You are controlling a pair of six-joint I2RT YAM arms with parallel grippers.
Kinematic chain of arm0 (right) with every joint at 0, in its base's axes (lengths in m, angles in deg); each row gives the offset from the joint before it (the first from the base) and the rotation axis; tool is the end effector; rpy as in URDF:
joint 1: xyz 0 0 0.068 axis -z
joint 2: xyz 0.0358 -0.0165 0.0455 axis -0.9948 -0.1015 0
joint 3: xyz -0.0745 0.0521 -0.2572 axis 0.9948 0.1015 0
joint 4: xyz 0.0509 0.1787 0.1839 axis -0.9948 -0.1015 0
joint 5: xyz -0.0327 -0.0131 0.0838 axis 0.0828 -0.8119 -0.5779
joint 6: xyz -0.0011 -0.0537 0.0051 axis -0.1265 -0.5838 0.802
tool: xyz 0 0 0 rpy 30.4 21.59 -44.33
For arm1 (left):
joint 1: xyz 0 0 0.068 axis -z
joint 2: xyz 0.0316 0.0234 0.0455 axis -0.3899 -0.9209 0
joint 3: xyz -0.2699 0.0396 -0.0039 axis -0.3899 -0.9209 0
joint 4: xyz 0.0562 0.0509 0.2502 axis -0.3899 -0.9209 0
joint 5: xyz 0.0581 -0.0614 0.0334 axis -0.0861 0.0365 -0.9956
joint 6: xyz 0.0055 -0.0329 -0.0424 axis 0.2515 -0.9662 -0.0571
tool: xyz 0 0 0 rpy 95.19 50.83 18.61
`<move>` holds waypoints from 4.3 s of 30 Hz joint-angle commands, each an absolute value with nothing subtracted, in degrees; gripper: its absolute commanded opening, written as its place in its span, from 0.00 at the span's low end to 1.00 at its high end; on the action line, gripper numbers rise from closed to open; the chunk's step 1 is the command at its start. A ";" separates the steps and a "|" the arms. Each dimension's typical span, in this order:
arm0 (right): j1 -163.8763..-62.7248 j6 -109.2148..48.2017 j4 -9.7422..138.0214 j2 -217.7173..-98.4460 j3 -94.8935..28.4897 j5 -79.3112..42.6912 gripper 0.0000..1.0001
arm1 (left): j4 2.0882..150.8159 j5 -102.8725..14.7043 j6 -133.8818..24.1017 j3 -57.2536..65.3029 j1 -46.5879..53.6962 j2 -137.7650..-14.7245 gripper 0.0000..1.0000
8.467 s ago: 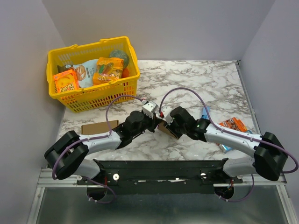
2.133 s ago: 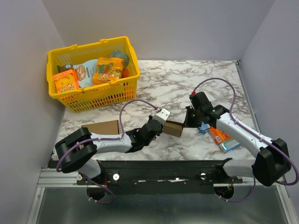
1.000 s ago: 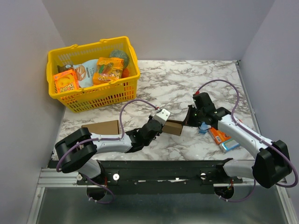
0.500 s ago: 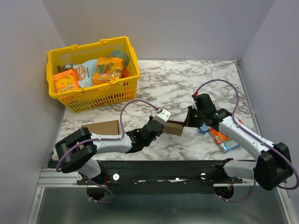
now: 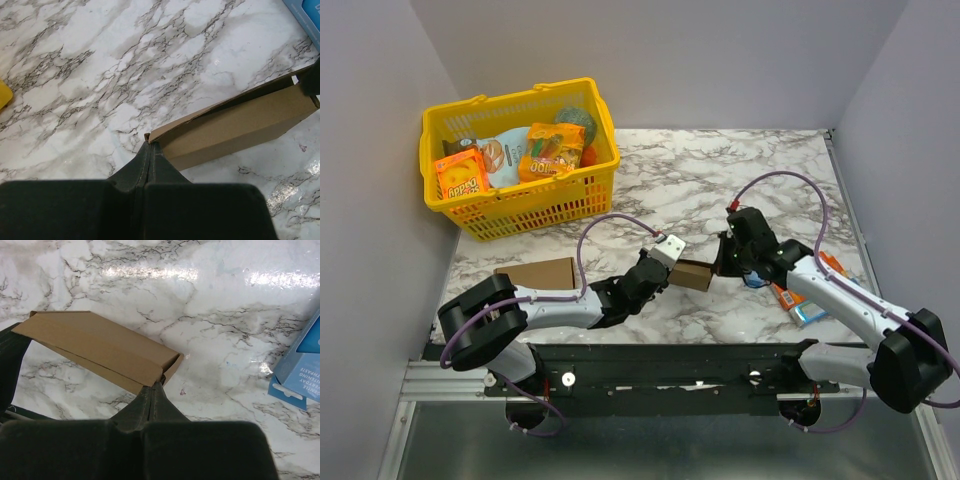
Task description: Fold the paper box
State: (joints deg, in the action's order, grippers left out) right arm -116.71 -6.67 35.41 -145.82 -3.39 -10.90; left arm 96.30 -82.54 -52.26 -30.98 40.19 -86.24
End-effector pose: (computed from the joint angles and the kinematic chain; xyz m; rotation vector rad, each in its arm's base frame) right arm 0.2027 0.1296 0.2324 -0.0437 2.5449 0.4592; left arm 0.1518 -0.2600 0.1874 0.5963 1.8823 -0.2874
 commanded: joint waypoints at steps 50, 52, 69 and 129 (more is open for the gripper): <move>-113.35 24.55 46.27 -116.90 15.62 -9.62 0.77 | 83.31 -73.09 -55.62 -33.43 43.15 -90.22 0.00; -113.27 25.43 46.80 -116.99 16.41 -9.26 0.77 | 83.31 -73.09 -55.53 -33.43 43.15 -90.31 0.00; -113.18 28.60 50.41 -117.61 22.74 -7.59 0.73 | 83.31 -73.70 -55.70 -33.43 43.85 -90.13 0.00; -113.18 35.10 57.88 -117.69 32.06 -9.44 0.13 | 80.76 -75.81 -57.72 -31.23 45.43 -90.05 0.00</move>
State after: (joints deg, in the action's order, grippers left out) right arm -112.71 35.10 59.92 -116.31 29.22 -9.46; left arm 93.90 -81.97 -54.67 -28.88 43.20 -87.16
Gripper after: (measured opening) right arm 0.471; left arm 0.007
